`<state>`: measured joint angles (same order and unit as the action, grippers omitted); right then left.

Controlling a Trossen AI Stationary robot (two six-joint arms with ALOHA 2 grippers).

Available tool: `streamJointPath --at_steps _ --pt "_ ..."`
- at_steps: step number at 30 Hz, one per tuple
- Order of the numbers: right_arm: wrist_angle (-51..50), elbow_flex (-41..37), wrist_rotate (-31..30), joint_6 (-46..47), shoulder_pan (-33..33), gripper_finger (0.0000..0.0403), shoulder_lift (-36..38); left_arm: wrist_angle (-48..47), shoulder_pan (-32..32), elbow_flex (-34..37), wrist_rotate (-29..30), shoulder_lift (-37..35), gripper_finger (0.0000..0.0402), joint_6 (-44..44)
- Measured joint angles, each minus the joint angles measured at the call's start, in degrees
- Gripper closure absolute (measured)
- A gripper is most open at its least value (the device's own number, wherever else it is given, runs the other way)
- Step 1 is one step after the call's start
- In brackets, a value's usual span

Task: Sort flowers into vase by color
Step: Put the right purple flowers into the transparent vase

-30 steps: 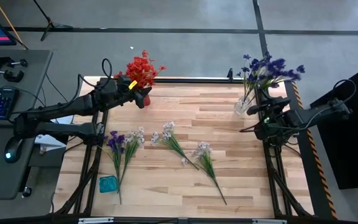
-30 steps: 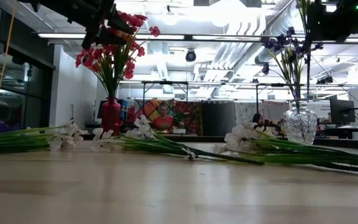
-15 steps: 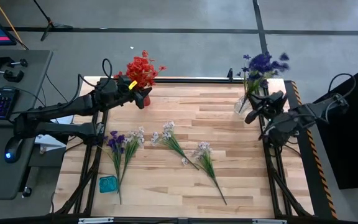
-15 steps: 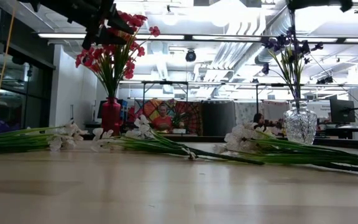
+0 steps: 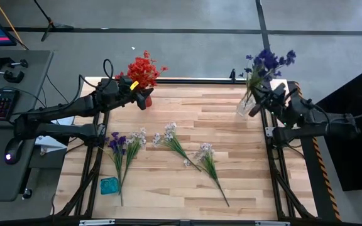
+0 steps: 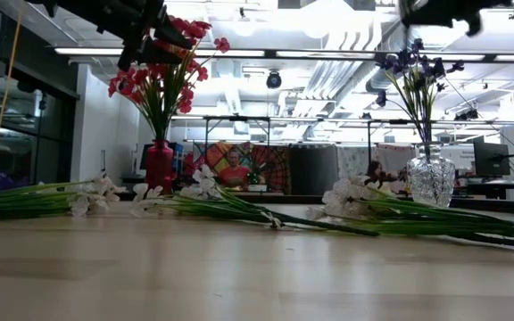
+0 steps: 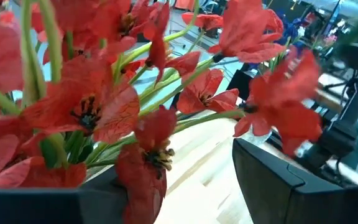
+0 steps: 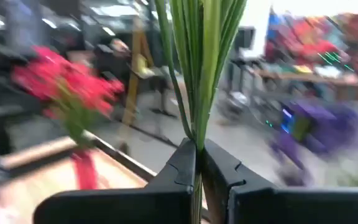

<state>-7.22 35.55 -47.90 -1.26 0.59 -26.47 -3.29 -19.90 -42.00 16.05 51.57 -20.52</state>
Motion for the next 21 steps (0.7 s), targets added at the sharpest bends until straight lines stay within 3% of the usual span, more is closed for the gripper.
streamJointPath --at_steps 7,12,21 --pt "-17.46 -0.07 -13.61 11.96 -0.23 0.0403 4.84 0.15 -1.64 0.0 1.29 0.0 0.0211 7.59" --pt "-14.79 -1.78 -19.03 12.6 -0.25 0.0403 2.09 1.5 -5.22 0.0 1.68 0.02 0.0211 8.65" --pt "-10.58 -6.05 -22.69 13.43 -0.31 0.0403 -3.2 3.48 -9.03 0.0 -0.77 0.02 0.0211 10.19"
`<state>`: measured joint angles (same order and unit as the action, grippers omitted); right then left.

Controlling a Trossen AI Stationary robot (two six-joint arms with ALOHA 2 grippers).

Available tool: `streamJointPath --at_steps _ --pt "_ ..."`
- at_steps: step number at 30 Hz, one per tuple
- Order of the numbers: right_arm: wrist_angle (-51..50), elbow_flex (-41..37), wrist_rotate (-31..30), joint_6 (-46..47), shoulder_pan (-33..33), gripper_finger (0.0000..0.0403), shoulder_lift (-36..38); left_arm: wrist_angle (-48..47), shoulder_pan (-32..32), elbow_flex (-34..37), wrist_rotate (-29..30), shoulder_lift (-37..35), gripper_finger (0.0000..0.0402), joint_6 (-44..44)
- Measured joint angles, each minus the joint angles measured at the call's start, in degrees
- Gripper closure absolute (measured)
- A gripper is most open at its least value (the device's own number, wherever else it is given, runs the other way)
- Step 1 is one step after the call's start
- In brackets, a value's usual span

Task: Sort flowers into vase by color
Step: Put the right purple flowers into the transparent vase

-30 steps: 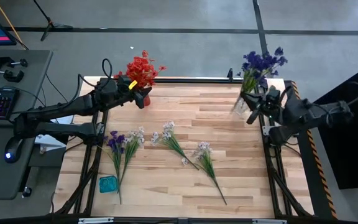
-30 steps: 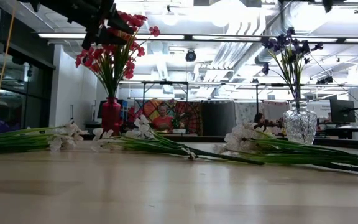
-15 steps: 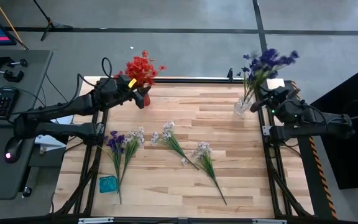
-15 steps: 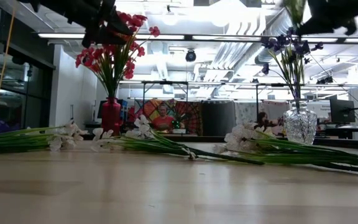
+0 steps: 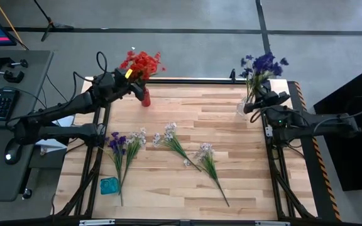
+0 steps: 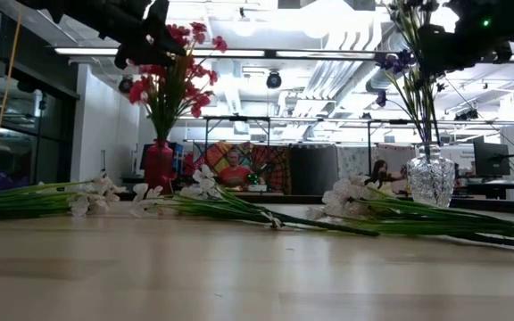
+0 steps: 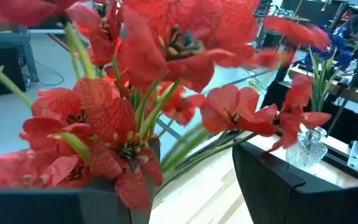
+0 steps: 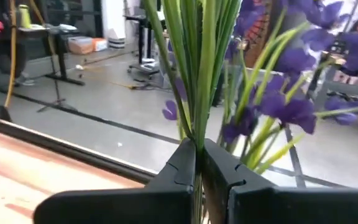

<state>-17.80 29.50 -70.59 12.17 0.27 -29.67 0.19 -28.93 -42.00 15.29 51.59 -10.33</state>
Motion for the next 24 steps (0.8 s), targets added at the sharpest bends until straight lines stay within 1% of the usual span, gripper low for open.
streamJointPath --at_steps 2,3,7,9,11,13,16,18,20,22,24 --pt "2.0 -0.03 -0.5 0.53 0.0 0.0403 0.02 0.09 0.0 0.0 -0.02 0.0 0.0211 -0.06" --pt "3.73 -0.03 -0.47 -0.84 0.0 0.0403 0.05 0.15 0.0 0.0 -0.04 0.0 0.0211 -0.1" --pt "14.9 -0.03 1.48 -10.84 0.02 0.0403 0.52 0.16 0.02 0.0 -0.15 0.0 0.0211 -1.45" --pt "18.22 -0.03 1.85 -15.77 0.03 0.0403 0.73 0.17 0.1 0.0 -0.15 0.0 0.0211 -2.28" --pt "18.46 -0.03 1.8 -17.95 -0.08 0.0403 1.13 0.15 0.13 0.0 -0.24 0.0 0.0211 -3.01" --pt "17.29 -0.03 1.94 -17.25 -0.39 0.0403 1.33 0.16 0.13 0.0 -2.19 0.0 0.0211 -3.06" --pt "15.15 -0.03 3.32 -15.06 -0.39 0.0403 1.33 -0.8 0.13 0.0 -8.41 -0.5 0.0211 -3.7" --pt "14.4 -0.03 3.49 -14.59 -0.39 0.0403 1.33 -2.84 0.27 0.0 -13.38 -1.64 0.0211 -6.41" --pt "14.41 -0.03 3.52 -14.98 -0.39 0.0403 1.54 -5.45 0.99 0.0 -16.25 -3.27 0.0211 -8.73" --pt "14.61 -0.03 3.48 -15.72 -0.39 0.0403 1.74 -8.17 2.09 0.0 -16.14 -5.21 0.0213 -9.18" --pt "14.59 -0.03 3.38 -15.94 -0.39 0.0403 2.15 -9.96 2.82 0.0 -13.6 -7.03 0.0216 -7.41"
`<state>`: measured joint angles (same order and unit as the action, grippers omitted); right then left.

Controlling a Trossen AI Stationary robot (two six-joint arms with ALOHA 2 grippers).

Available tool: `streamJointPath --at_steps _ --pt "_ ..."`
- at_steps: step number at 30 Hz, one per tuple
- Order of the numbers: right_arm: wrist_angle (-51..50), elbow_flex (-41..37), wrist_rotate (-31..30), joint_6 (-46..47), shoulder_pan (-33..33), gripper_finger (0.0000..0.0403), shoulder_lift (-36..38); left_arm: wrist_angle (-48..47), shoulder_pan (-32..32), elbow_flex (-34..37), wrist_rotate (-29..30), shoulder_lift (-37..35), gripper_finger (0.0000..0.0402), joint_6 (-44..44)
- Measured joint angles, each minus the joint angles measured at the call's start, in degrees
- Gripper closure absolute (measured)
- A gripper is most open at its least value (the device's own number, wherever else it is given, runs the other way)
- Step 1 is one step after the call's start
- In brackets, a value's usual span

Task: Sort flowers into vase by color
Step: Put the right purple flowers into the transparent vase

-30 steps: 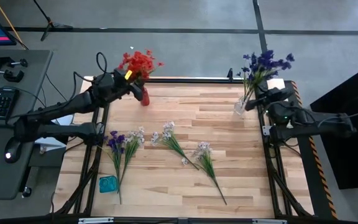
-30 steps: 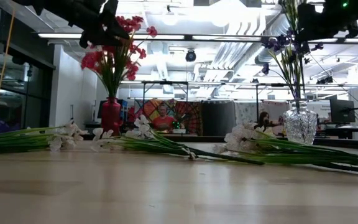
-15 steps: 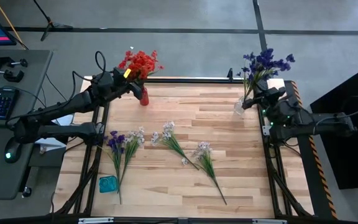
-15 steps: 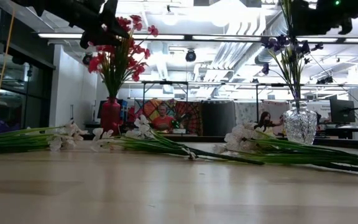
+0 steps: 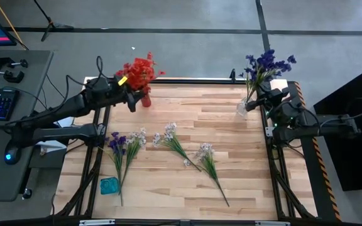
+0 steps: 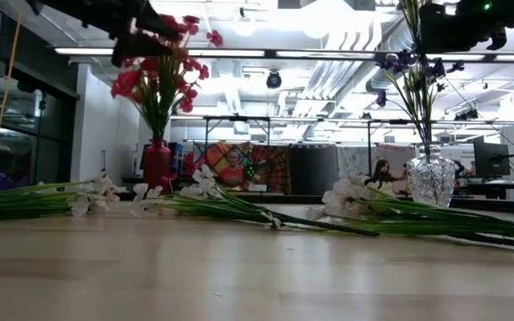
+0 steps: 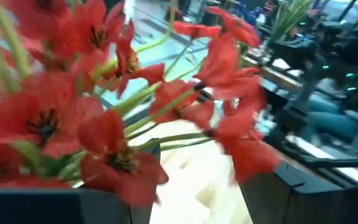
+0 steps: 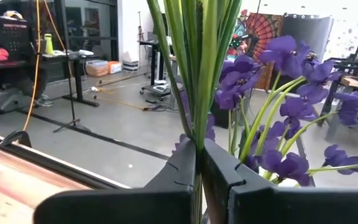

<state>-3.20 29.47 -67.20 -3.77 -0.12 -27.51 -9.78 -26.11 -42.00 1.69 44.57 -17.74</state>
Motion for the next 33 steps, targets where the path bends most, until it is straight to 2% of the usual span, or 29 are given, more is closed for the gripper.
streamJointPath --at_steps 3,7,10,13,16,18,22,27,30,33 --pt "0.02 0.0 0.15 -0.18 0.0 0.0403 0.5 -1.08 0.35 0.0 4.36 -2.22 0.022 2.14" --pt "0.01 0.0 0.16 -1.27 0.0 0.0403 1.54 -3.84 0.35 -0.02 4.49 -4.96 0.0221 4.29" --pt "0.02 0.0 0.16 -1.33 0.0 0.0403 2.59 -9.02 0.35 -0.14 3.46 -6.68 0.0221 4.38" --pt "0.02 0.0 0.16 -1.48 0.0 0.0403 3.68 -18.12 0.35 -2.48 1.91 -7.42 0.0221 4.38" --pt "0.02 0.0 0.14 -2.65 0.0 0.0403 4.69 -26.54 0.87 -5.37 -1.78 -7.11 0.0222 4.3" --pt "0.02 0.0 0.14 -2.71 0.0 0.0403 5.2 -28.83 2.52 -5.86 -4.29 -6.89 0.0225 2.47" --pt "0.03 0.0 0.15 -2.71 0.0 0.0403 5.77 -29.47 10.74 -5.73 -7.06 -3.88 0.0252 -3.02" --pt "0.02 0.0 0.14 -2.71 0.0 0.0403 5.82 -29.61 24.98 -5.61 -6.72 1.84 0.0316 -8.55" --pt "0.02 0.0 0.55 -2.71 0.0 0.0403 5.82 -28.89 33.1 -5.64 -1.65 6.02 0.0361 -12.27" --pt "-0.13 0.0 2.51 -2.15 0.0 0.0403 5.82 -24.29 38.87 -5.62 6.03 11.62 0.0395 -10.58"
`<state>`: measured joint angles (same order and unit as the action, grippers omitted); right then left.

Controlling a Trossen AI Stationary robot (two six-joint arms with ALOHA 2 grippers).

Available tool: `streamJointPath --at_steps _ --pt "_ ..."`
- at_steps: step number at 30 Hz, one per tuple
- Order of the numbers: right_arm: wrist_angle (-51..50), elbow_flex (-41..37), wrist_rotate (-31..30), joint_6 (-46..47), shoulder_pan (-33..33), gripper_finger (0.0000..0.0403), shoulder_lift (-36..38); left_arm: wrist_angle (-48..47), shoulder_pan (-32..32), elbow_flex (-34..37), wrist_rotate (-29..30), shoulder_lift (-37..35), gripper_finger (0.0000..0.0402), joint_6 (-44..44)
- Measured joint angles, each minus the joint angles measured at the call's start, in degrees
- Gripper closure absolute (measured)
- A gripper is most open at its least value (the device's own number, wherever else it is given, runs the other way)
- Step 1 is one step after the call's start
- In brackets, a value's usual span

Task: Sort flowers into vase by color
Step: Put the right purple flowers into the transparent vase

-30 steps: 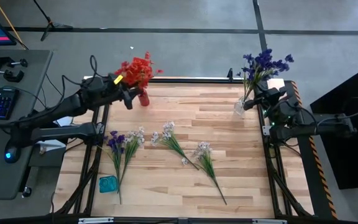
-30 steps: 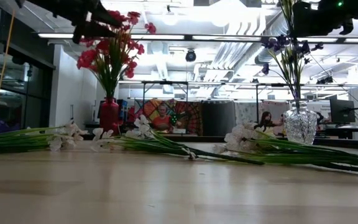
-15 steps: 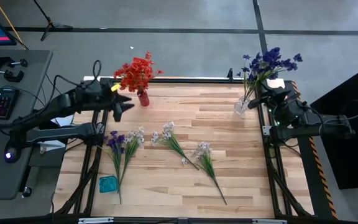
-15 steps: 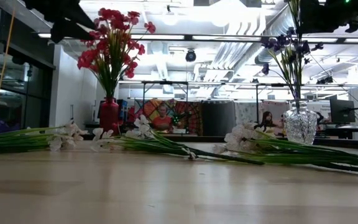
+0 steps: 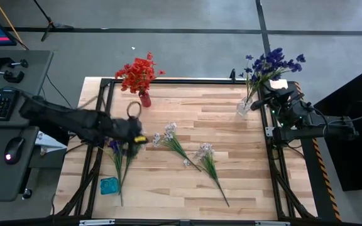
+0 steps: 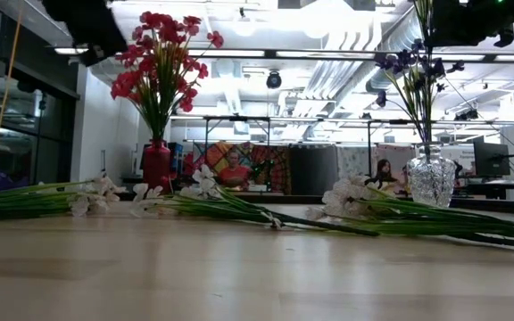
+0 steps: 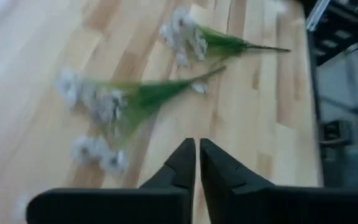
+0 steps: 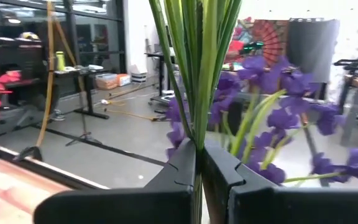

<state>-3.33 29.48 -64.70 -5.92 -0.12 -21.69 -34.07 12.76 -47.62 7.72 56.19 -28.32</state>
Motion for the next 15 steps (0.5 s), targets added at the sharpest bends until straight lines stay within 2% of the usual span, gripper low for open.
streamJointPath --at_steps 2,4,6,9,15 --pt "-0.73 0.02 0.9 1.8 0.0 0.0403 -0.02 5.36 0.87 0.0 5.82 4.32 0.0394 4.59" --pt "-0.96 -0.34 0.9 2.75 -0.26 0.0403 -0.11 12.04 -0.5 0.0 7.44 8.79 0.0398 10.63" --pt "-1.27 -1.72 0.83 3.04 -0.92 0.0403 -0.11 18.46 -3.39 0.0 2.11 11.9 0.04 16.62" --pt "-1.11 -4.45 0.58 4.88 -2.04 0.0403 -0.07 21.8 -8.11 -0.02 -6.19 14.51 0.0401 21.2" --pt "0.03 -6.44 -2.74 5.22 -4.44 0.0403 -0.22 22.26 -13.18 -0.01 -9.46 16.6 0.0401 22.25"
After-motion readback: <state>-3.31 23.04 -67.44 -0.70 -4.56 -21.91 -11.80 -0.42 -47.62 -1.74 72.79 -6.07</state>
